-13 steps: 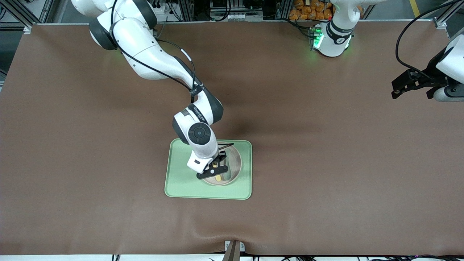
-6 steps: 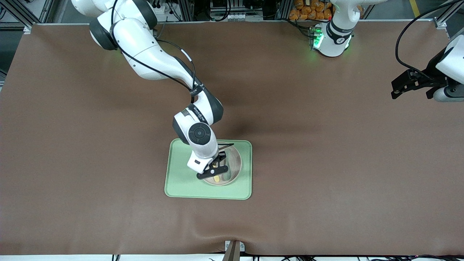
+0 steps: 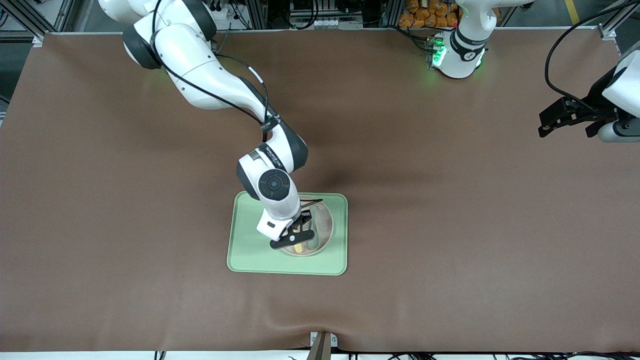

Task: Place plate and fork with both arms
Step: 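Grasp the yellow fork with the right gripper, then move the fork off the plate and lower it onto the tray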

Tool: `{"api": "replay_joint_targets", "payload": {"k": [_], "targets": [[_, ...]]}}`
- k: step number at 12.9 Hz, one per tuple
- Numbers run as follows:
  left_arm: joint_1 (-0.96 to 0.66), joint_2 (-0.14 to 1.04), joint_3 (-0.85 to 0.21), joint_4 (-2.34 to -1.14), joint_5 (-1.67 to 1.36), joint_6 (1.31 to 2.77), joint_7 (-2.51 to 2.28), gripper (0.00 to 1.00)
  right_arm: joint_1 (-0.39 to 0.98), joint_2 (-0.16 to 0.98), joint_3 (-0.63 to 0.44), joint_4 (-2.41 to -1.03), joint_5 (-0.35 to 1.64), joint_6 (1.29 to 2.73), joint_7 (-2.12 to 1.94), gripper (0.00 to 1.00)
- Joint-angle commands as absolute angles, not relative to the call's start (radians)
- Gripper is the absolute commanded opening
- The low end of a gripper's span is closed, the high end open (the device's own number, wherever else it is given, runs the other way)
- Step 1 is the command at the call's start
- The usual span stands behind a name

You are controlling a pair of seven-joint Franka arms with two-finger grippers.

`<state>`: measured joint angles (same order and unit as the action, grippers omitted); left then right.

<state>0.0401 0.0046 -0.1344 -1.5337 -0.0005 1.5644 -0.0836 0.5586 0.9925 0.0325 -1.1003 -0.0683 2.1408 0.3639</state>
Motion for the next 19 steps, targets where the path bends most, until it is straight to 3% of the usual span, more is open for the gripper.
{"api": "replay_joint_targets", "payload": {"k": [1,6,9,15,17,19], "targets": [[0.051,0.014,-0.144,-1.516,-0.017,1.552,-0.072,1.00,0.508,0.950,0.046,-1.097,-0.055,2.083,0.364,0.00],[0.048,0.017,-0.144,-1.519,-0.015,1.552,-0.072,1.00,0.416,0.919,0.032,-1.112,0.037,2.048,0.383,0.00],[0.043,0.015,-0.147,-1.519,-0.017,1.554,-0.072,1.00,0.381,0.920,0.032,-1.186,0.034,2.098,0.403,0.00],[0.048,0.017,-0.149,-1.519,-0.015,1.554,-0.069,1.00,0.385,0.920,0.031,-1.239,0.029,2.138,0.451,0.00],[0.044,0.020,-0.150,-1.519,-0.015,1.554,-0.069,1.00,0.387,0.922,0.031,-1.244,0.025,2.140,0.483,0.10],[0.044,0.021,-0.150,-1.520,-0.015,1.554,-0.069,1.00,0.387,0.922,0.031,-1.246,0.025,2.135,0.485,0.38]]}}
